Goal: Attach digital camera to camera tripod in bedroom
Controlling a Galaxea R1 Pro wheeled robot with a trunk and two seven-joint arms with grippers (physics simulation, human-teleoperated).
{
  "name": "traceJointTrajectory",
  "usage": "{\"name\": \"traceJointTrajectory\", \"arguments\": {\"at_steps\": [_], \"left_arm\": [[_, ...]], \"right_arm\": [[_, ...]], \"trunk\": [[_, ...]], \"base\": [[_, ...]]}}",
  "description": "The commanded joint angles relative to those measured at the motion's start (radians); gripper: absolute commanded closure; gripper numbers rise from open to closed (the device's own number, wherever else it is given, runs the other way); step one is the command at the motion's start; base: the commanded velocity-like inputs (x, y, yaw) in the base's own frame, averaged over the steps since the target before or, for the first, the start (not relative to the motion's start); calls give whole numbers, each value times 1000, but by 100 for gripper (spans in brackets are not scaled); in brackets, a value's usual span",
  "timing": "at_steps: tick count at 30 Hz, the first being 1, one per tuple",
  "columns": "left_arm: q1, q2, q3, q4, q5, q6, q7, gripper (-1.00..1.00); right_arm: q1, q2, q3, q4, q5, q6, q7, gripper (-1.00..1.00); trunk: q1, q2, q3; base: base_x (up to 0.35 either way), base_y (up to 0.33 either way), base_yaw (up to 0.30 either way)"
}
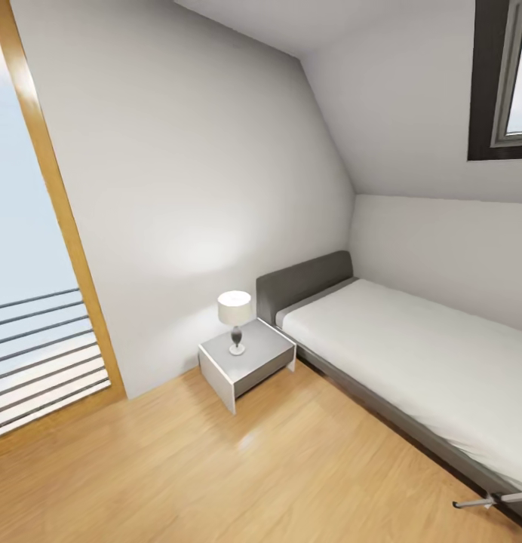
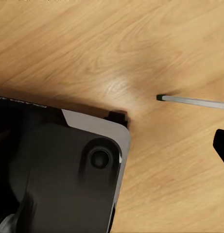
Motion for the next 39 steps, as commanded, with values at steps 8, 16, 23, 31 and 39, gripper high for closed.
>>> {"name": "traceJointTrajectory", "arguments": {"at_steps": [8,16,23,31,39], "left_arm": [[-1,0,-9,0,4,5,3,100],[-1,0,-9,0,4,5,3,100],[-1,0,-8,0,5,5,3,100],[-1,1,-9,0,6,5,3,100],[-1,2,-8,0,7,5,3,100]], "right_arm": [[-2,1,-8,3,8,-7,1,-100],[-2,1,-8,3,8,-9,1,-100],[-2,2,-8,3,8,-4,1,-100],[-2,1,-8,3,7,-2,1,-100],[-2,1,-9,4,7,0,1,-100]], "trunk": [[0,-2,-2],[0,-2,-2],[0,-2,-2],[0,-2,-2],[0,-2,-2]], "base": [[0,325,0],[0,324,0],[0,173,-72],[0,24,-232],[0,3,-279]]}}
